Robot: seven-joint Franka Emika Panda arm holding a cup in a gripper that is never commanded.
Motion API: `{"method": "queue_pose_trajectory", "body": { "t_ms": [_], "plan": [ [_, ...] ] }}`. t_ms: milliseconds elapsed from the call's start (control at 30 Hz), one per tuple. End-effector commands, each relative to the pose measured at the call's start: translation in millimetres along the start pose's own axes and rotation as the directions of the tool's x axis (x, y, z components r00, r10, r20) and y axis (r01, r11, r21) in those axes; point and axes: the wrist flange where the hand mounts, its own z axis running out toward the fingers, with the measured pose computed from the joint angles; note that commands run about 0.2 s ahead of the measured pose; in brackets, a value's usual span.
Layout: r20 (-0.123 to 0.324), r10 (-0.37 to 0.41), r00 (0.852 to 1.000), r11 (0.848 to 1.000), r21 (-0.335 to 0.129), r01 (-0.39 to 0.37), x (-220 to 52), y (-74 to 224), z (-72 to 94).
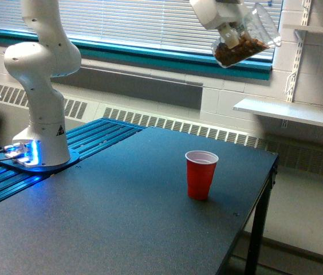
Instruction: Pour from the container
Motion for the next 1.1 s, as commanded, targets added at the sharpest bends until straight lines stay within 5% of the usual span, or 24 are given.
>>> {"method": "queue_pose_trajectory", "body": {
  "t_ms": [33, 533, 1100],
  "plan": [
    [0.006, -0.077, 0.997, 0.997, 0.019, 0.077, -23.5, 7.8, -6.6],
    [0.087, -0.181, 0.980, 0.983, -0.025, 0.184, -86.9, 45.9, 0.3],
    [0.193, -0.277, 0.941, 0.955, -0.051, 0.291, -148.9, 73.2, 15.7]
  ]
}}
